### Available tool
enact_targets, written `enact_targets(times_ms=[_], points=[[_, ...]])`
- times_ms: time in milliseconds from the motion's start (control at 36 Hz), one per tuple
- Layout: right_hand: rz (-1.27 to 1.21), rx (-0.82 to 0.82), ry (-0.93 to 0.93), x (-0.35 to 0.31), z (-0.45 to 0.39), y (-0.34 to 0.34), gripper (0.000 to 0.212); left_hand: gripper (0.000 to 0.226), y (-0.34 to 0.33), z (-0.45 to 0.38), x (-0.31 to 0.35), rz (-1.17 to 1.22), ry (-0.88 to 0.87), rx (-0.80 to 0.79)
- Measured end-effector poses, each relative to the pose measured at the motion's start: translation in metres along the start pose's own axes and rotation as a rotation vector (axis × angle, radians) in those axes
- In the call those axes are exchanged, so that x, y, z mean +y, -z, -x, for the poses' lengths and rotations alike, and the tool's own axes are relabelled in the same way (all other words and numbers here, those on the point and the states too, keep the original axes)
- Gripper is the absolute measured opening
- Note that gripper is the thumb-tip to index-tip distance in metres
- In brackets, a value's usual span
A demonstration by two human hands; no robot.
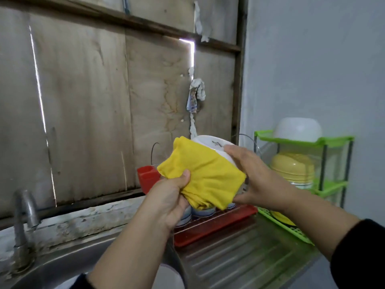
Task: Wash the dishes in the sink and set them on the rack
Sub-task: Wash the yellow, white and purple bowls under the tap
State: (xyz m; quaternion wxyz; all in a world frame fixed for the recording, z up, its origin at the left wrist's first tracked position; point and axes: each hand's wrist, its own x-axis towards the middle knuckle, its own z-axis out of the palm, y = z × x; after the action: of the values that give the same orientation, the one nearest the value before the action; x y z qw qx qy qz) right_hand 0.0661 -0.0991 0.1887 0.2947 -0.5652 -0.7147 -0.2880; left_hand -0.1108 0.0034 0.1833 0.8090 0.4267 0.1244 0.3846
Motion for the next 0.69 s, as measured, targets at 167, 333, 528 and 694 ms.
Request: enact_targets(times_ms=[167,333,528,694], points=[[0.255,0.029,0.034,0.05,-0.017,0.032,0.097,0.02,-0.051,-0.054,0.002,-0.108,-0.004,0.022],[0.533,-0.041,0.003,0.11,-0.026,0.059,0.113,0.033,-0.099,-0.11,-0.008,-0.134,-0.007,0.042],[0.779,-0.071,-0.092,0.175,-0.026,0.085,0.118,0.037,-0.148,-0.167,-0.025,-0.14,-0.029,0.012],[0.855,-0.153,-0.209,0.232,-0.027,0.102,0.11,0.039,-0.178,-0.207,-0.052,-0.114,-0.044,0.027]])
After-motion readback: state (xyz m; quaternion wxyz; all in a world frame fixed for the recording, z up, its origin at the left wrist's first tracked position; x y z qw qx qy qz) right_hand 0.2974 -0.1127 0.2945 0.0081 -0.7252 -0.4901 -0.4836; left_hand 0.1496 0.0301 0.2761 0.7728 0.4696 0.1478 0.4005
